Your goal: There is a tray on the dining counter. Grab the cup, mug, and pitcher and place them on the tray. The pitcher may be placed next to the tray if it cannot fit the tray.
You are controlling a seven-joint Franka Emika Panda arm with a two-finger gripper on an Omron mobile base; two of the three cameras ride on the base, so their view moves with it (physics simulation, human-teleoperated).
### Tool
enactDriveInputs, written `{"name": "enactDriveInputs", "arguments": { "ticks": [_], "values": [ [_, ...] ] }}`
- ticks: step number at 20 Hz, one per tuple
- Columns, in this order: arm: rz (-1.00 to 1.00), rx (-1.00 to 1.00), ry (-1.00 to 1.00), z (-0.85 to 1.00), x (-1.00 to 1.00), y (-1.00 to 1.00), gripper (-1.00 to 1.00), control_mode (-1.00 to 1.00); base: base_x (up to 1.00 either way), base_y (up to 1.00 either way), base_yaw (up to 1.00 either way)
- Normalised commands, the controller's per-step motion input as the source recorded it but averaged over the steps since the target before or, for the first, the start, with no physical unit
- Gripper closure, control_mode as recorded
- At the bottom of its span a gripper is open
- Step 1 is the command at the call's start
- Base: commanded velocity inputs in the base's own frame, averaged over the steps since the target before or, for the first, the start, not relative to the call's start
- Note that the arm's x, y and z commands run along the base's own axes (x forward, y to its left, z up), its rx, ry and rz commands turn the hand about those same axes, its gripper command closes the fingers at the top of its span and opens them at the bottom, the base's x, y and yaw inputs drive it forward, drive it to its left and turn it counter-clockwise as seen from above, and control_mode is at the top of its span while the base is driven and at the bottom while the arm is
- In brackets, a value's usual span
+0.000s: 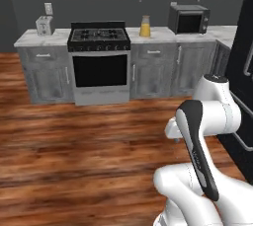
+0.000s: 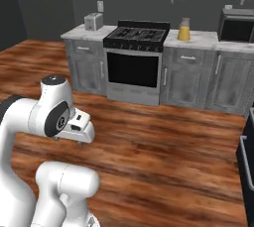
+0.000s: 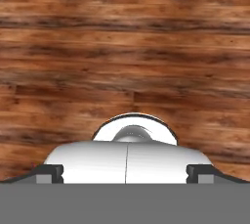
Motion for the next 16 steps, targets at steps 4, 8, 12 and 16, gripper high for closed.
{"name": "enactDriveInputs", "arguments": {
  "ticks": [4,8,12,16],
  "values": [
    [0.00,0.00,0.00,0.00,0.00,0.00,-1.00,1.00,1.00,-0.22,0.00],
    [0.00,0.00,0.00,0.00,0.00,0.00,-1.00,1.00,1.00,-0.34,0.00],
    [0.00,0.00,0.00,0.00,0.00,0.00,-1.00,1.00,1.00,-0.48,0.00],
    [0.00,0.00,0.00,0.00,0.00,0.00,-1.00,1.00,1.00,-0.59,0.00]
  ]
}}
